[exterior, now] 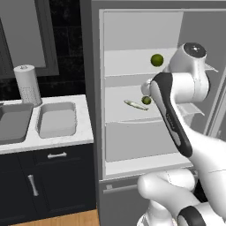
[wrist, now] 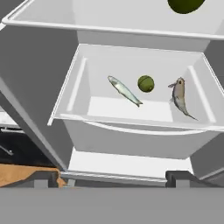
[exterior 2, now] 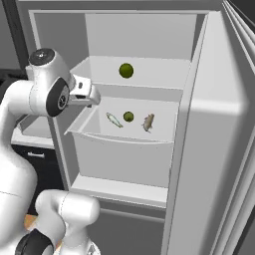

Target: Place one lime and one fish in each tupperware on the nearby counter, to pack two identical lunches.

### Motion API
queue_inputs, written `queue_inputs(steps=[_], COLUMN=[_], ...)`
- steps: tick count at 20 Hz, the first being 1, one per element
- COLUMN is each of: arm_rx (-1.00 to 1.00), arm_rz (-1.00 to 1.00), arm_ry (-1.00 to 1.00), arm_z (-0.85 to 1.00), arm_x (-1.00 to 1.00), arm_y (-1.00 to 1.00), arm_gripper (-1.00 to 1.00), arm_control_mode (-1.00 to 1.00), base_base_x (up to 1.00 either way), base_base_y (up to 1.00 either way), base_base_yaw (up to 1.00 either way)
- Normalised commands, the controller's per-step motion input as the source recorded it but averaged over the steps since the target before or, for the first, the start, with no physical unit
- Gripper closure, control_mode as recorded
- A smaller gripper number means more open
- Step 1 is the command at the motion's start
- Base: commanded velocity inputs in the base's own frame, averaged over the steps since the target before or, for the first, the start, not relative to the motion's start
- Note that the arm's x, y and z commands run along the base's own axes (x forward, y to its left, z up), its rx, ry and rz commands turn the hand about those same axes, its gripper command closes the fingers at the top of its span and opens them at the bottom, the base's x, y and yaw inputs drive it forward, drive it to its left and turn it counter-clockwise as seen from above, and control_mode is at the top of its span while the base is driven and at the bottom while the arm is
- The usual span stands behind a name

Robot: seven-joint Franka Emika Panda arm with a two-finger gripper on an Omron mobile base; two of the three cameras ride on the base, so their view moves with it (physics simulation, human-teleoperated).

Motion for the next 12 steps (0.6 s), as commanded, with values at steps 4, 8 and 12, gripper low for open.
queue_inputs(steps=[4, 8, 12], arm_rx=[-0.03, -0.02, -0.01], arm_rz=[-0.02, -0.11, -0.12], arm_ry=[-0.6, -0.41, -0.19], arm_z=[0.59, 0.5, 0.17], arm_x=[0.0, 0.0, 0.04], arm_y=[-0.29, -0.39, -0.43], arm_gripper=[-1.0, -1.0, -1.0], arm_control_mode=[-1.0, -1.0, -1.0], base_base_x=[0.0, 0.0, 0.0], base_base_y=[0.0, 0.0, 0.0], base_base_yaw=[0.0, 0.0, 0.0])
